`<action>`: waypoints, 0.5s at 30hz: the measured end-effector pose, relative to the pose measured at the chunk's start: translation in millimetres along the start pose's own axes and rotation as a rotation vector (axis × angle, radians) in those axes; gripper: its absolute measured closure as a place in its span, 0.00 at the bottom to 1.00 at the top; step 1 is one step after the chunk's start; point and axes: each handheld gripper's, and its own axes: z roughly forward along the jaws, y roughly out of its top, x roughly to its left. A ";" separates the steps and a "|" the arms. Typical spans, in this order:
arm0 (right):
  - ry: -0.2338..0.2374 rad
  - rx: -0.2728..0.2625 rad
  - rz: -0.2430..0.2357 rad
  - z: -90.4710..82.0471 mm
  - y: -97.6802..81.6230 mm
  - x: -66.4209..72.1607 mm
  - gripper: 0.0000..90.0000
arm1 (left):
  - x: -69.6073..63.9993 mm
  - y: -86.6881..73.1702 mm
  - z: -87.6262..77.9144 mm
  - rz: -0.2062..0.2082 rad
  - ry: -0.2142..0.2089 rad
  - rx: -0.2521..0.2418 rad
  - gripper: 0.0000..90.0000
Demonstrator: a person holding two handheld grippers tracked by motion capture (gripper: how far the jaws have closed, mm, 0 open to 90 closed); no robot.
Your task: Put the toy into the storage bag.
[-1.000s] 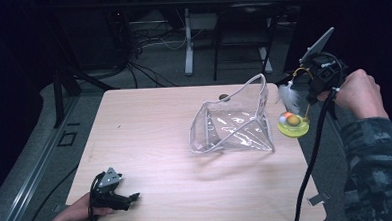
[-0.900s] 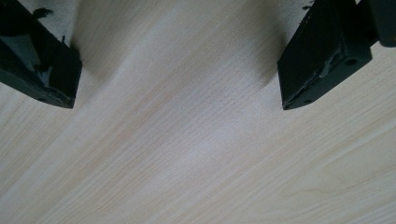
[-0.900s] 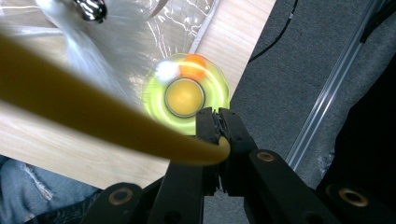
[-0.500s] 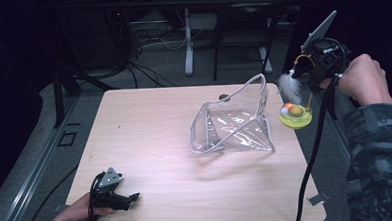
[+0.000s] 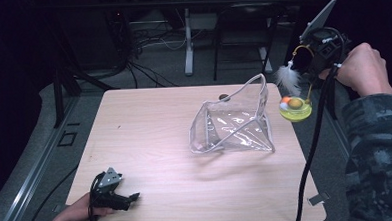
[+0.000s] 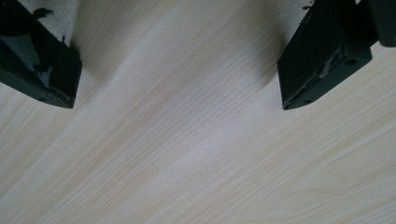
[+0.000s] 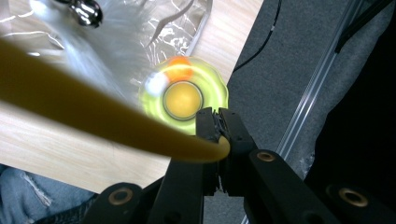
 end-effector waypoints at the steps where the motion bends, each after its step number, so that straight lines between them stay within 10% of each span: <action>1: 0.000 0.000 0.000 0.0 0.0 0.0 0.97 | 0.1 0.0 -0.1 0.001 0.000 0.001 0.00; 15: -0.010 -0.052 -0.041 -20.8 19.4 19.5 0.97 | 0.0 0.0 0.0 0.001 0.000 0.000 0.00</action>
